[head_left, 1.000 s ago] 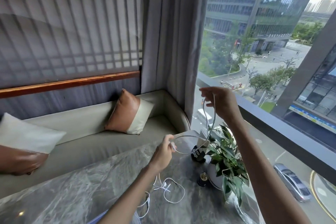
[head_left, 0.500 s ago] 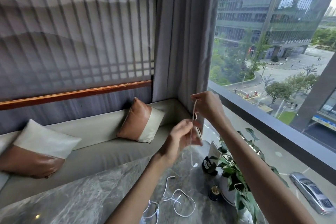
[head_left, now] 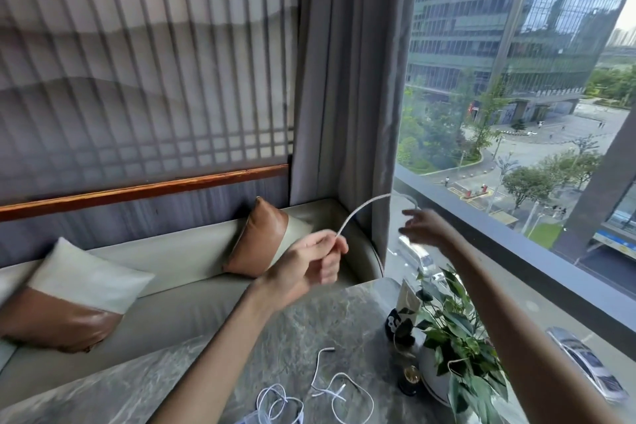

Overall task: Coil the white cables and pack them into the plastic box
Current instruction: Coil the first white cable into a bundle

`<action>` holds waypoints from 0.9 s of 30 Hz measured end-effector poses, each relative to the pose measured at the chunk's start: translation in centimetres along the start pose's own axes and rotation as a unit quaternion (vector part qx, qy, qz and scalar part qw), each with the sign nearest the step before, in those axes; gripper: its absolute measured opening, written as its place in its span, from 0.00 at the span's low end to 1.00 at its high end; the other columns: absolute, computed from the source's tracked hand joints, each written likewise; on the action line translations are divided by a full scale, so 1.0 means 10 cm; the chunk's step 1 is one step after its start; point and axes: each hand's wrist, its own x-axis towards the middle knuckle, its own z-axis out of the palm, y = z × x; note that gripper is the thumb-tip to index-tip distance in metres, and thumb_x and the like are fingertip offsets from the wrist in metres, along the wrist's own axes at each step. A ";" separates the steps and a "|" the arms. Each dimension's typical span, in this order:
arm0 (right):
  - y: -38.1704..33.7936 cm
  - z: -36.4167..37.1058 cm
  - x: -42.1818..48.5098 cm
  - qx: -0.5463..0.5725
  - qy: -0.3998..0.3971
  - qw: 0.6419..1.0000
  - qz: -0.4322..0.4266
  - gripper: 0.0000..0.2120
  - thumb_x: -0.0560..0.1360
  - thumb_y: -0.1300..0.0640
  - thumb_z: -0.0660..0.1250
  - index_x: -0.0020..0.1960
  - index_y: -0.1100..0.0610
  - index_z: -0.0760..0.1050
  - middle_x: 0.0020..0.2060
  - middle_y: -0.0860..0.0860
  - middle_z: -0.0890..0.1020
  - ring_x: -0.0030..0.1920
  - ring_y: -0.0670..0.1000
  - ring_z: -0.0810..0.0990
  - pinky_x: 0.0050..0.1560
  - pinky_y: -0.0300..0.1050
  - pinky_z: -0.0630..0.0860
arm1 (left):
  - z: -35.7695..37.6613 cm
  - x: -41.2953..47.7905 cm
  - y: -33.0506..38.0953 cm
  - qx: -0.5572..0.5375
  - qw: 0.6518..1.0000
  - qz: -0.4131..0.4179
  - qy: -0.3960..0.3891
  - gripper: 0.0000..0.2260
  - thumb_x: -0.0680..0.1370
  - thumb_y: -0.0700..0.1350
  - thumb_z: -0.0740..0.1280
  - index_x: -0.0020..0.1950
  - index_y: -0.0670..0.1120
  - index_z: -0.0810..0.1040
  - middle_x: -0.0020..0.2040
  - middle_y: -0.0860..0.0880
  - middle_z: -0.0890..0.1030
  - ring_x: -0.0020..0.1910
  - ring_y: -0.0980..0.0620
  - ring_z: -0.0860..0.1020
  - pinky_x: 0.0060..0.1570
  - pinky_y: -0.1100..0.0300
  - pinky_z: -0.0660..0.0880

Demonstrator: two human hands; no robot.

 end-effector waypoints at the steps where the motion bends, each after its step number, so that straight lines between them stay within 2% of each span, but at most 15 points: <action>1: 0.01 0.10 -0.05 -0.004 -0.013 1.000 -0.025 0.25 0.76 0.67 0.68 0.72 0.64 0.69 0.61 0.66 0.79 0.55 0.61 0.81 0.63 0.57 0.76 | 0.09 0.04 0.12 -0.027 0.999 0.011 -0.031 0.09 0.83 0.42 0.57 0.48 0.40 0.73 0.31 0.49 0.68 0.29 0.54 0.66 0.29 0.63 0.64; 3: -0.03 0.24 -0.16 0.051 -0.043 0.993 -0.094 0.29 0.77 0.69 0.67 0.75 0.64 0.64 0.64 0.61 0.77 0.56 0.54 0.78 0.62 0.47 0.75 | 0.27 0.11 0.32 -0.059 0.995 0.022 -0.082 0.08 0.83 0.41 0.56 0.50 0.40 0.72 0.33 0.48 0.70 0.30 0.53 0.68 0.30 0.62 0.67; 5: -0.15 0.33 -0.29 0.139 -0.052 0.976 -0.158 0.31 0.77 0.69 0.66 0.77 0.62 0.60 0.67 0.57 0.76 0.64 0.53 0.77 0.68 0.46 0.73 | 0.42 0.18 0.44 -0.055 0.992 0.033 -0.108 0.06 0.83 0.38 0.55 0.53 0.40 0.71 0.35 0.47 0.72 0.31 0.52 0.70 0.32 0.61 0.70; 6: -0.24 0.34 -0.36 0.182 -0.043 0.964 -0.188 0.29 0.78 0.69 0.66 0.77 0.60 0.62 0.67 0.56 0.76 0.66 0.52 0.76 0.69 0.46 0.73 | 0.47 0.22 0.48 -0.046 0.991 0.040 -0.116 0.06 0.82 0.36 0.54 0.54 0.40 0.70 0.36 0.46 0.74 0.31 0.51 0.71 0.33 0.60 0.71; 8: -0.42 0.32 -0.55 0.255 -0.037 0.935 -0.242 0.19 0.79 0.67 0.64 0.68 0.52 0.74 0.57 0.49 0.84 0.60 0.45 0.81 0.62 0.41 0.77 | 0.54 0.28 0.55 -0.040 0.989 0.058 -0.127 0.08 0.81 0.32 0.54 0.57 0.40 0.69 0.38 0.45 0.76 0.32 0.50 0.73 0.36 0.59 0.72; 9: -0.52 0.32 -0.67 0.270 -0.040 0.928 -0.255 0.16 0.79 0.65 0.64 0.59 0.47 0.80 0.50 0.46 0.86 0.55 0.44 0.82 0.57 0.40 0.79 | 0.56 0.30 0.58 -0.041 0.988 0.067 -0.131 0.09 0.80 0.31 0.55 0.58 0.39 0.69 0.40 0.44 0.77 0.34 0.49 0.75 0.38 0.59 0.73; 10: -0.60 0.33 -0.77 0.285 -0.050 0.920 -0.262 0.14 0.79 0.63 0.64 0.51 0.46 0.82 0.46 0.46 0.86 0.52 0.45 0.83 0.53 0.40 0.81 | 0.58 0.32 0.61 -0.043 0.987 0.074 -0.133 0.10 0.79 0.30 0.55 0.59 0.39 0.69 0.41 0.44 0.77 0.35 0.49 0.76 0.40 0.58 0.75; 11: -0.66 0.34 -0.85 0.317 -0.069 0.909 -0.260 0.13 0.79 0.64 0.64 0.50 0.48 0.82 0.45 0.48 0.86 0.51 0.48 0.84 0.51 0.41 0.82 | 0.58 0.32 0.64 -0.048 0.986 0.083 -0.134 0.11 0.79 0.29 0.56 0.59 0.38 0.69 0.42 0.43 0.77 0.37 0.48 0.77 0.42 0.59 0.76; 13: -0.76 0.39 -0.95 0.419 -0.138 0.867 -0.234 0.12 0.80 0.68 0.61 0.55 0.57 0.79 0.48 0.55 0.86 0.50 0.53 0.85 0.50 0.46 0.83 | 0.56 0.33 0.69 -0.058 0.984 0.105 -0.133 0.11 0.78 0.29 0.57 0.59 0.37 0.71 0.44 0.42 0.79 0.39 0.48 0.79 0.45 0.59 0.78; 15: -0.81 0.48 -1.04 0.465 -0.185 0.841 -0.204 0.07 0.80 0.62 0.61 0.53 0.61 0.76 0.43 0.58 0.83 0.43 0.54 0.83 0.42 0.47 0.82 | 0.53 0.32 0.73 -0.031 0.985 0.136 -0.106 0.12 0.79 0.28 0.57 0.60 0.35 0.72 0.46 0.43 0.82 0.41 0.48 0.80 0.48 0.58 0.79; 16: -0.83 0.54 -1.09 0.457 -0.194 0.847 -0.190 0.08 0.79 0.57 0.61 0.50 0.62 0.75 0.39 0.57 0.79 0.37 0.52 0.80 0.36 0.45 0.78 | 0.51 0.33 0.75 -0.003 0.985 0.158 -0.070 0.12 0.79 0.28 0.57 0.62 0.35 0.72 0.46 0.43 0.83 0.42 0.49 0.80 0.48 0.59 0.79; 18: -0.79 0.69 -1.19 0.374 -0.176 0.889 -0.197 0.12 0.82 0.54 0.59 0.48 0.63 0.73 0.33 0.54 0.73 0.29 0.49 0.72 0.26 0.41 0.68 | 0.43 0.35 0.78 0.051 0.978 0.198 0.031 0.14 0.79 0.27 0.56 0.63 0.35 0.72 0.44 0.46 0.84 0.39 0.52 0.80 0.46 0.61 0.77; 21: -0.69 0.83 -1.36 0.164 -0.102 0.940 -0.282 0.10 0.84 0.54 0.58 0.48 0.57 0.75 0.25 0.45 0.72 0.24 0.44 0.69 0.27 0.43 0.67 | 0.24 0.28 0.85 0.144 0.957 0.214 0.132 0.16 0.79 0.27 0.54 0.62 0.39 0.74 0.42 0.48 0.83 0.37 0.54 0.77 0.44 0.63 0.74; 24: -0.76 0.69 -1.50 -0.042 -0.016 0.919 -0.391 0.10 0.81 0.50 0.60 0.47 0.53 0.77 0.26 0.37 0.73 0.29 0.42 0.70 0.35 0.43 0.70 | 0.13 0.12 0.77 0.262 0.939 0.178 0.137 0.16 0.80 0.27 0.54 0.65 0.37 0.72 0.41 0.46 0.80 0.37 0.54 0.75 0.44 0.64 0.72; 27: -1.03 0.39 -1.59 -0.153 0.085 0.885 -0.431 0.09 0.80 0.50 0.60 0.48 0.50 0.79 0.35 0.38 0.80 0.35 0.41 0.78 0.37 0.44 0.74 | 0.24 0.01 0.62 0.240 0.952 0.152 0.114 0.14 0.82 0.37 0.55 0.65 0.34 0.71 0.38 0.44 0.75 0.37 0.51 0.70 0.42 0.57 0.67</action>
